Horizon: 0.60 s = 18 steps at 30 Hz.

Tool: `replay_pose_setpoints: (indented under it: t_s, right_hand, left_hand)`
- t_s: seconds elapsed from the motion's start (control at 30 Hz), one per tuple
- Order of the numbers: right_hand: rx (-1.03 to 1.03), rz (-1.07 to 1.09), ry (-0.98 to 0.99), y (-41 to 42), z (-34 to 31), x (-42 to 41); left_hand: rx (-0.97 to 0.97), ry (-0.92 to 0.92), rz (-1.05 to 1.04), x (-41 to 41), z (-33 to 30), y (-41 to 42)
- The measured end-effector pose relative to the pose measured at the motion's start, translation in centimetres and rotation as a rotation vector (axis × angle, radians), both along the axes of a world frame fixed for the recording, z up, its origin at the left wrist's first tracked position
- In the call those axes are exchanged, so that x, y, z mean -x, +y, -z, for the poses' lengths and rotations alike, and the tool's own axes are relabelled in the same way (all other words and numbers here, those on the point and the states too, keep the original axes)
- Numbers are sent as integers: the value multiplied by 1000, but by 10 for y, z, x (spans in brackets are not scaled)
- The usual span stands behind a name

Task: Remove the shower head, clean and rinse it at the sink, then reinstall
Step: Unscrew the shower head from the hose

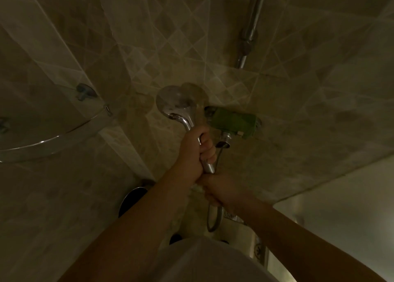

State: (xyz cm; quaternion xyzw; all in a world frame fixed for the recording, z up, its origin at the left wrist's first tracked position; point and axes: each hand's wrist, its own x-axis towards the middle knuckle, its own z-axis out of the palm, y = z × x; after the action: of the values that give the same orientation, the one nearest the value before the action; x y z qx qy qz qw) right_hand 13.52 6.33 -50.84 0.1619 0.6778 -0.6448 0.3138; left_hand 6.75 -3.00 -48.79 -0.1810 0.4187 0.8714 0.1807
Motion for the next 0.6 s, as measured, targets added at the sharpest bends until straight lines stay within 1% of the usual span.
replay_pose_setpoints:
  t_s: [0.07,0.13,0.2,0.33,0.43,0.57,0.6]
  right_hand:
    - [-104,25,75,-1,0,0]
    - [-181,-11,170,-1,2,1]
    - [-227,-9,264,-2,4,2]
    - [-389,13,341,-3,7,10]
    - [-460,-12,370,0,12,13]
    - [-614,-96,385,6,18,17]
    - [-619,-112,386,5,20,17]
  left_hand:
    - [143,-32,-108,0,-3,9]
    - [244,-65,-227,-1,-4,16]
    - [292,-60,-343,-1,-2,20]
    - [388,-36,-494,2,-2,23]
    - [383,-81,-503,4,-1,18]
    - [248,-213,-468,6,9,6]
    - [248,-232,-475,6,11,3]
